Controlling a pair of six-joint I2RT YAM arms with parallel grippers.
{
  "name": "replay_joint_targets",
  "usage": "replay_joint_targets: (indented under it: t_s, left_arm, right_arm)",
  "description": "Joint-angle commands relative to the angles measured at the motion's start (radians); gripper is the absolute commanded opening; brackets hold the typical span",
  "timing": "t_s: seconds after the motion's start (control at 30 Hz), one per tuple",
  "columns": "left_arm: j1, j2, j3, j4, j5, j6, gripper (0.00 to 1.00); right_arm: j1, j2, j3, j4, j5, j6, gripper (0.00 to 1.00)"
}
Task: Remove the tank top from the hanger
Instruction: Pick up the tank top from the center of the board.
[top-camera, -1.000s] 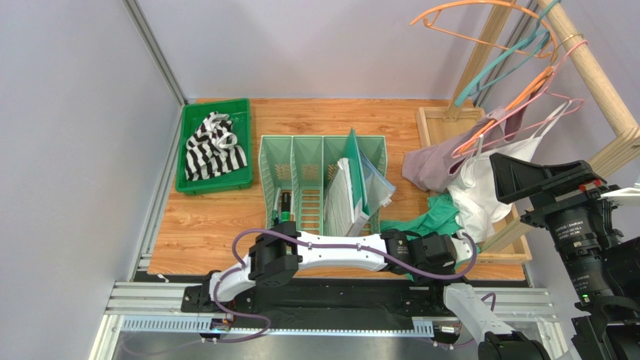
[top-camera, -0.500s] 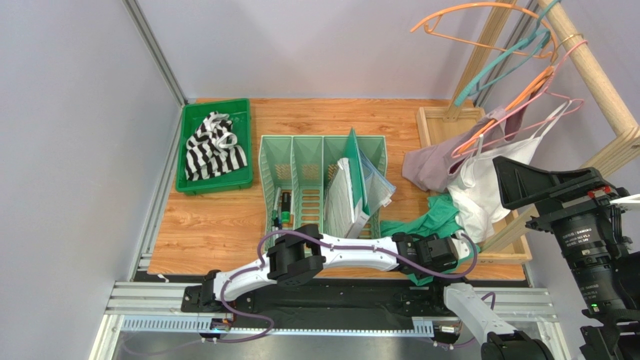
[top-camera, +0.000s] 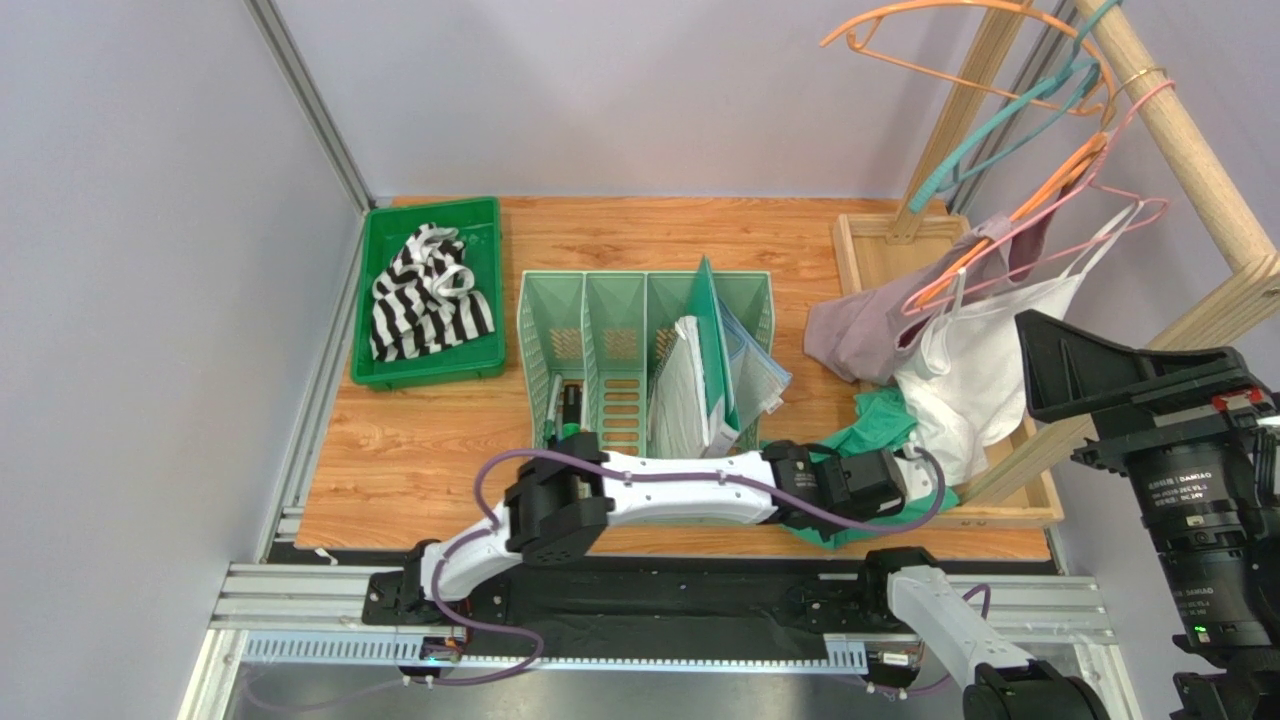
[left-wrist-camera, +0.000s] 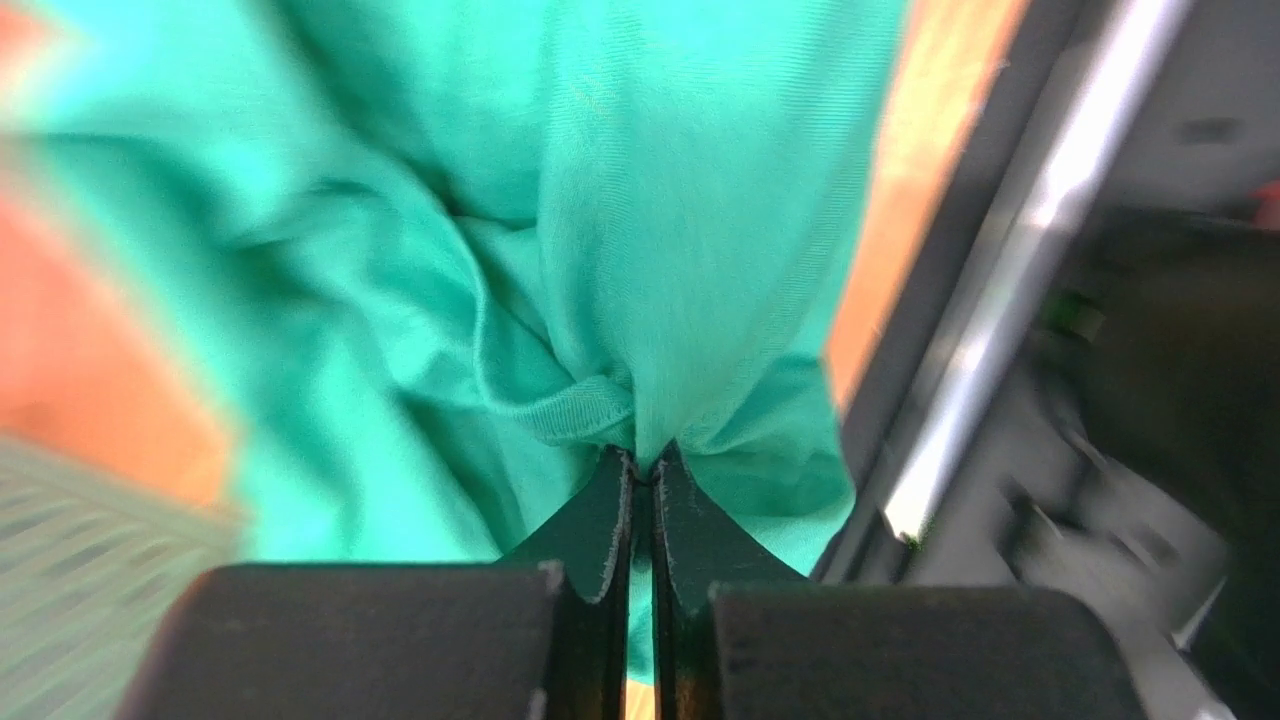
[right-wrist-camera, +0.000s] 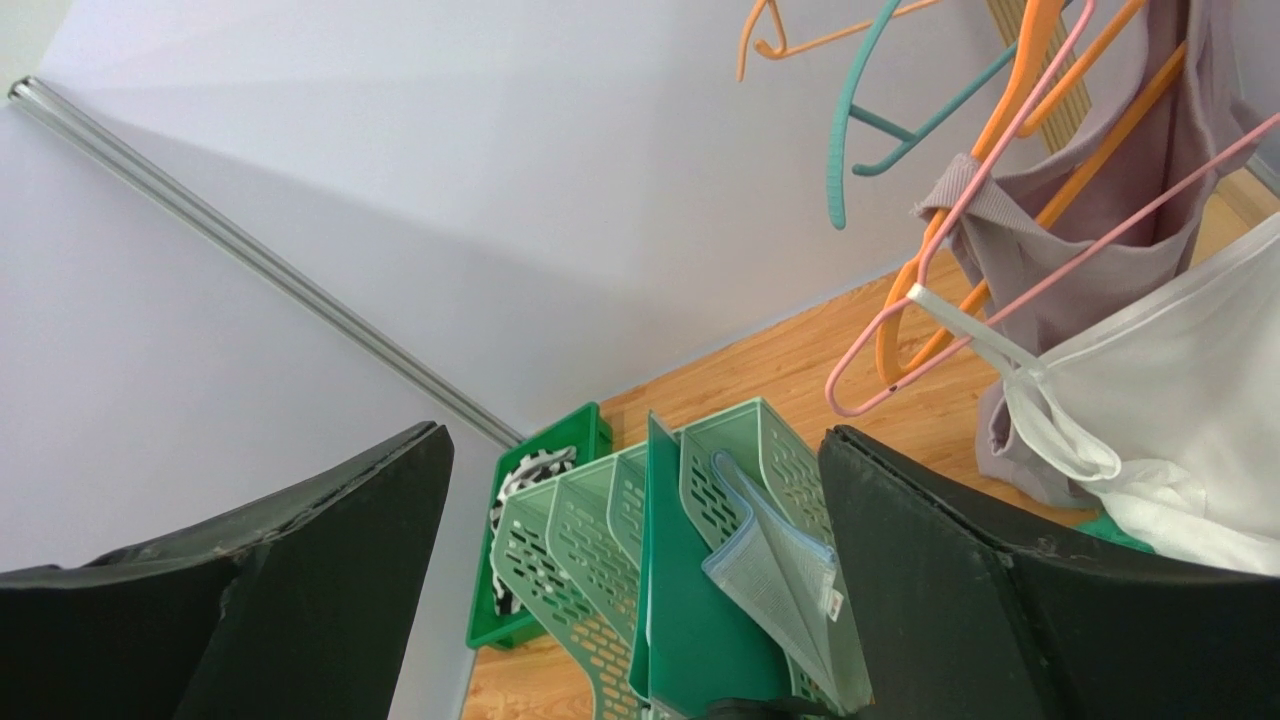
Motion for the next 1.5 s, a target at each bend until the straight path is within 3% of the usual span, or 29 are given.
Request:
replay_joint_targets:
  t_s: [0.0, 0.23, 0.43, 0.6, 0.8, 1.0, 1.07, 1.2, 1.3, 1.47]
  left_arm:
    - [-0.005, -0.292, 0.032, -0.032, 0.035, 0.054, 0.0]
    - [-0.015, -0.457, 0.178, -0.17, 0.193, 0.1, 0.0]
    - [-0.012, -0.587, 0.26, -0.218, 0.113, 0.103, 0.0]
    - [0.034, -0.596, 0.535, -0.299, 0.102, 0.086, 0.0]
    - [0.213, -0.696, 0.572, -0.137, 0.234, -0.01, 0.0]
    - [0.332, -0.725, 0.661, 0.044, 0.559, -0.127, 0.0]
    - [0.361, -0.734, 0.678, 0.069, 0.581, -0.151, 0.0]
    - [0.514, -0.776, 0.63, 0.11, 0.608, -0.185, 0.0]
    - [0.616, -0.758, 0.676, 0.137, 0.607, -0.208, 0.0]
    - [0.796, -0.753, 0.722, 0.347, 0.639, -0.32, 0.0]
  right_arm:
    - [0.006, 0.011, 0.04, -0.298, 0.064, 0.025, 1.0]
    - [0.006, -0.041, 0.011, -0.202, 0.115, 0.019, 0.99]
    - [0.008, -0.04, -0.049, -0.105, 0.121, -0.001, 0.99]
    - [0.006, -0.029, -0.101, -0.016, 0.091, -0.003, 0.99]
    - [0.006, -0.011, -0.139, 0.032, 0.083, -0.021, 0.99]
    - [0.006, -0.012, -0.19, 0.05, 0.077, -0.02, 0.99]
    - [0.006, -0.002, -0.184, 0.053, 0.074, -0.021, 0.99]
    - [0.006, 0.018, -0.187, 0.069, 0.051, -0.012, 0.98]
    - [0.006, 0.024, -0.213, 0.075, 0.026, 0.0, 0.98]
    - [0.006, 0.011, -0.295, 0.113, -0.026, -0.012, 0.99]
